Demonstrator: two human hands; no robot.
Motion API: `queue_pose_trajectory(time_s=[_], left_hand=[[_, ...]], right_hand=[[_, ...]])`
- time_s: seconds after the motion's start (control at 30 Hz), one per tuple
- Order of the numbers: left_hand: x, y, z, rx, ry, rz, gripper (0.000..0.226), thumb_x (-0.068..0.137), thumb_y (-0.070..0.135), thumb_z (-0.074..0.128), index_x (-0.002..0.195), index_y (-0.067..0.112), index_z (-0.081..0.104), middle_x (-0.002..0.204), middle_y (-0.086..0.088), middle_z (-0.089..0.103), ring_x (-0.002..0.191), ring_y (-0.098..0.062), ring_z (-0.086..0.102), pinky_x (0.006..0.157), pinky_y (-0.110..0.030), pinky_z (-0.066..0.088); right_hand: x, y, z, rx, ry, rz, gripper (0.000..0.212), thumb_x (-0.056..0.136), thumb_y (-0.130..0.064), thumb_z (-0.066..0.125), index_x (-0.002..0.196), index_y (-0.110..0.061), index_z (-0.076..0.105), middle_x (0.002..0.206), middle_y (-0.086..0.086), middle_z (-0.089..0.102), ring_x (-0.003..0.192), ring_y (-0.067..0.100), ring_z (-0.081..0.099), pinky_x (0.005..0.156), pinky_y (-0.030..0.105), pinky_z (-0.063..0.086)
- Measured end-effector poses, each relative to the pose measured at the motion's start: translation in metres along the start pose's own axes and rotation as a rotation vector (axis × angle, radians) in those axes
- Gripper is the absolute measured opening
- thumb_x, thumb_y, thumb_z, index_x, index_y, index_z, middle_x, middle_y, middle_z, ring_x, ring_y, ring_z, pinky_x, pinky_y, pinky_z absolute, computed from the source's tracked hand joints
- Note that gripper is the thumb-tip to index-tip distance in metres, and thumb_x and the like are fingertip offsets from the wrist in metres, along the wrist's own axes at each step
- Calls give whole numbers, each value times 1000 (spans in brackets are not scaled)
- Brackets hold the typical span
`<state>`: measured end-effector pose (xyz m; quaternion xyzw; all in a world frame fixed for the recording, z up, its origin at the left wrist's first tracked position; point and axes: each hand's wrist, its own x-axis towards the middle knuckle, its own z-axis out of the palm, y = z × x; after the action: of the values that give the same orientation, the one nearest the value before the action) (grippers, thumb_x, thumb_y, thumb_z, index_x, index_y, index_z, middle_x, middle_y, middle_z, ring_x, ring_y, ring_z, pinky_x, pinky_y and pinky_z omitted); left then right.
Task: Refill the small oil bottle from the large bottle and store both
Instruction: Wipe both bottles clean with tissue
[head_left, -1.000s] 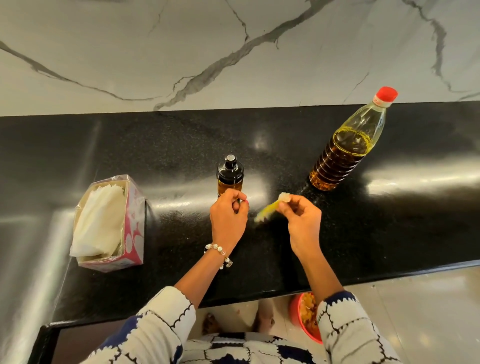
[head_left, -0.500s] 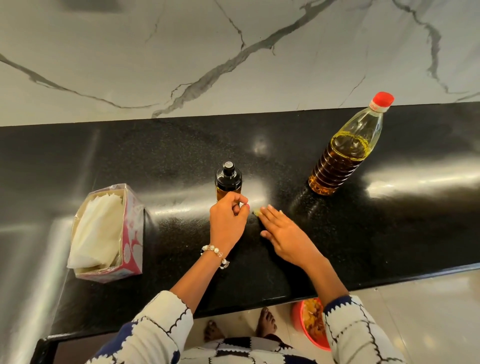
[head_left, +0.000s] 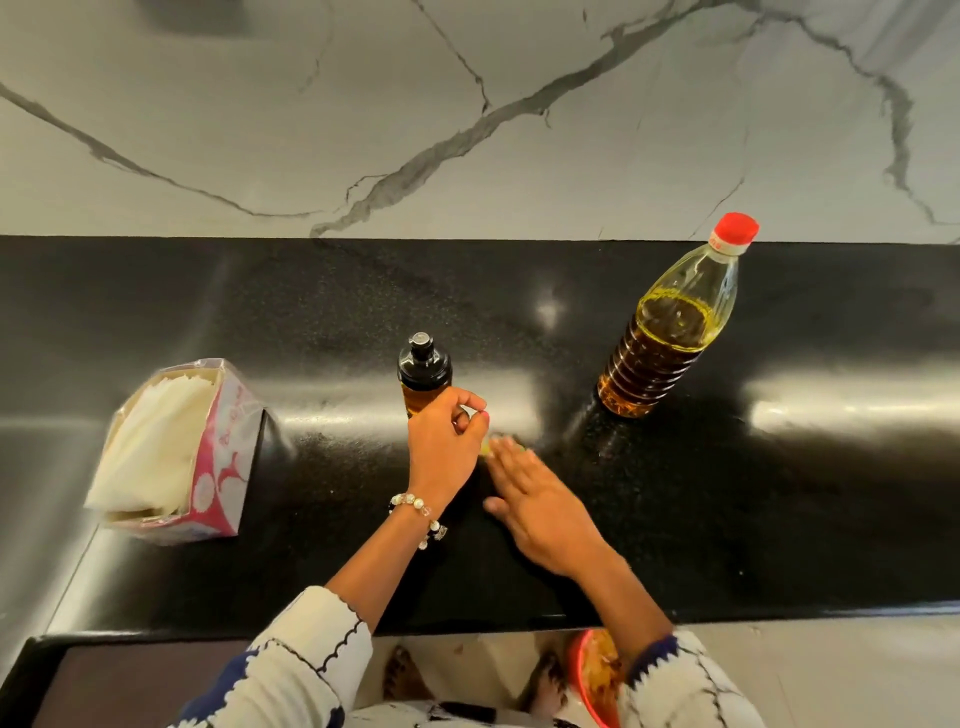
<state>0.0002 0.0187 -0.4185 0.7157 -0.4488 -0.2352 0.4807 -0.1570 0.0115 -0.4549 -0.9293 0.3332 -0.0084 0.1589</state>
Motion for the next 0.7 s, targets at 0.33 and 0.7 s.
queue_pose_trajectory(time_s=[0.33, 0.7], left_hand=[[4, 40, 37, -65, 145, -1, 8, 84, 10, 69, 84, 17, 66, 65, -2, 61, 57, -6, 52, 59, -24, 45], [37, 101, 115, -108, -366, 134, 96, 63, 36, 88, 142, 30, 33, 135, 13, 48, 121, -4, 47, 88, -12, 38]], right_hand=[[8, 18, -9, -3, -65, 12, 70, 96, -48, 14, 150, -3, 15, 158, 17, 9, 147, 27, 0, 120, 37, -1], [-101, 167, -46, -59, 73, 532, 60, 102, -40, 14, 150, -6, 3, 159, 9, -1, 147, 19, -7, 120, 35, -1]])
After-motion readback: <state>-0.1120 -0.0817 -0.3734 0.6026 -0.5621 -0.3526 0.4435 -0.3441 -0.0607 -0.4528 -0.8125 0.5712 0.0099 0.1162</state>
